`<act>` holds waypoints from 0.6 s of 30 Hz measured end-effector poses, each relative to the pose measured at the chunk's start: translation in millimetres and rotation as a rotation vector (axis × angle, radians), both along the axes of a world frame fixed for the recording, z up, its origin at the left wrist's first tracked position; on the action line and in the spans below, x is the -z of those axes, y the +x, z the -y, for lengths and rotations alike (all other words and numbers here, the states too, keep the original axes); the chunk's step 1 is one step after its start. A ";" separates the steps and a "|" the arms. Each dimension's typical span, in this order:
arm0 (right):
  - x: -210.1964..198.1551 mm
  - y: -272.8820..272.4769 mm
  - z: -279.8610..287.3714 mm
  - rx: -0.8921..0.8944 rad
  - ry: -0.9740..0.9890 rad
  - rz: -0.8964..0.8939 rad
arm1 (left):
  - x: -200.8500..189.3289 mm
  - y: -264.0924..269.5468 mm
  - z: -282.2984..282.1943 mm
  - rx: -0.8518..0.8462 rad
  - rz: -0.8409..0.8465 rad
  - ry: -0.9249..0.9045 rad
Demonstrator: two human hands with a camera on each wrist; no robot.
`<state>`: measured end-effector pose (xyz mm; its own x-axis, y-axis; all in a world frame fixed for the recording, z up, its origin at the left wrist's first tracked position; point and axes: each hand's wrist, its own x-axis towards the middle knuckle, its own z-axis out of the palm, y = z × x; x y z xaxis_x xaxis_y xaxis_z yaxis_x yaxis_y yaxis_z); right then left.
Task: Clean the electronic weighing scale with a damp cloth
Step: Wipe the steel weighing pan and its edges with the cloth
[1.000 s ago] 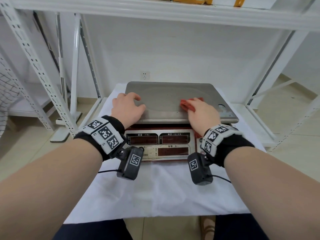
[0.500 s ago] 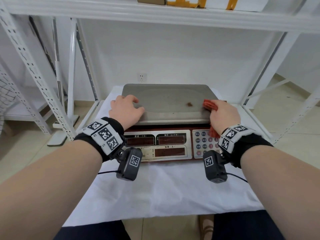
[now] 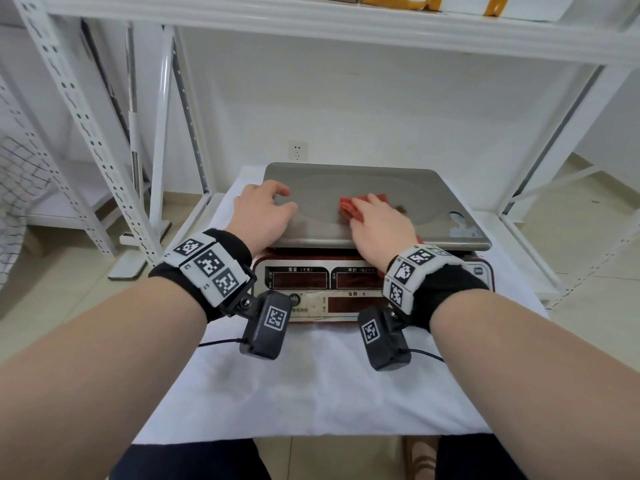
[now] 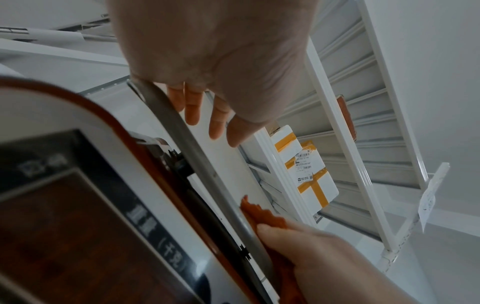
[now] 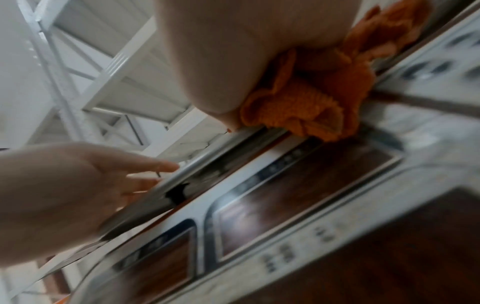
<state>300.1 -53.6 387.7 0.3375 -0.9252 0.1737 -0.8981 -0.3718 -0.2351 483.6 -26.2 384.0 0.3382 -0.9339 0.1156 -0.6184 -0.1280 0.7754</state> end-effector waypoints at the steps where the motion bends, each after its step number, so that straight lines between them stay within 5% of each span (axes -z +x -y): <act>1: -2.6 9.7 -3.6 -0.034 0.018 -0.006 | -0.4 2.7 -1.3 0.002 -0.024 -0.014; 8: -7.6 69.4 -19.6 -0.292 0.050 -0.043 | -4.8 20.7 -13.9 0.013 -0.197 -0.104; 18: -5.7 82.0 -17.9 -0.475 0.092 0.037 | -5.0 32.5 -28.7 0.070 -0.163 -0.072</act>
